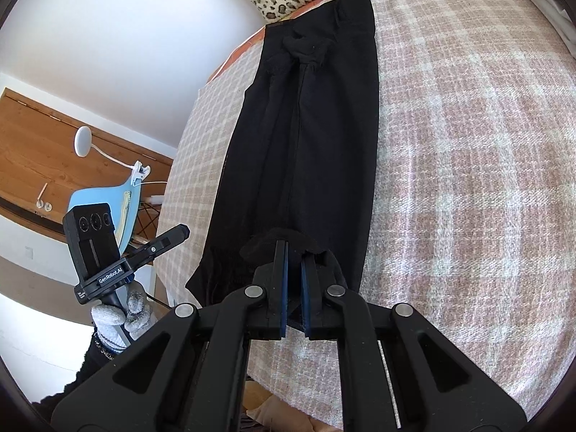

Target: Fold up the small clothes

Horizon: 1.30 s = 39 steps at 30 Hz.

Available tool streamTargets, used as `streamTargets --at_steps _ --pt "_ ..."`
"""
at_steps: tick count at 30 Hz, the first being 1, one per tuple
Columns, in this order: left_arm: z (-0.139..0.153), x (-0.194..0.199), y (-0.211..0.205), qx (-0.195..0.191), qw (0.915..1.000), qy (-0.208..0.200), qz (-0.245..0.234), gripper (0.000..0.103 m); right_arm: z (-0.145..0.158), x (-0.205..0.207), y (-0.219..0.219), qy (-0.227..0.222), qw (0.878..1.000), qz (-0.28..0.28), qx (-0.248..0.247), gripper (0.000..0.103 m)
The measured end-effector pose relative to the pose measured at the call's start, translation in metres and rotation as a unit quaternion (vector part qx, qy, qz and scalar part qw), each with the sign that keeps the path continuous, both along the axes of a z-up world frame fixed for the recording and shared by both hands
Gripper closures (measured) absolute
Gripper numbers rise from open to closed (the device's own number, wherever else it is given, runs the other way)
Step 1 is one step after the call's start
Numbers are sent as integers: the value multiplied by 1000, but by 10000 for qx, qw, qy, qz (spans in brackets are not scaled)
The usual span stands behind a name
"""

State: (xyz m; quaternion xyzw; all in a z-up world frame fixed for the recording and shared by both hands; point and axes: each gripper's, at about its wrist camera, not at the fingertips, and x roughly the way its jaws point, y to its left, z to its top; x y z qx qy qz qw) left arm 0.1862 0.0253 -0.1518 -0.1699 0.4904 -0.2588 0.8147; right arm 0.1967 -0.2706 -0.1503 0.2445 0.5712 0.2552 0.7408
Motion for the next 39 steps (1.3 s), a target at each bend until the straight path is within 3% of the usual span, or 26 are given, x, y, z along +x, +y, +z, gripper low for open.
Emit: streamTargets --at_steps 6,10,13,15,16,22,32,39 --pt "-12 -16 -10 542 9977 -178 -367 76 -7 2 5 83 9999 62 4 96" --pt "-22 -20 -16 619 9966 -122 -528 76 -8 4 9 117 9999 27 -14 96" --pt "-27 -22 -15 457 9976 -69 -522 77 -9 4 9 131 9999 20 -37 96" --pt "-27 -25 -14 460 9976 -131 -508 94 -11 4 8 152 9999 -5 -37 96" --pt "-26 -26 -13 456 9977 -174 -479 99 -12 4 5 158 9999 -1 -23 96" --pt "-10 -30 -6 334 9976 -528 -282 100 -7 3 -3 110 9999 -38 63 96" --pt "12 2 2 81 9958 -893 205 100 4 25 -8 88 9995 -103 272 96" --pt "-3 29 5 307 9944 -863 521 100 -15 54 -19 562 9954 -375 675 96"
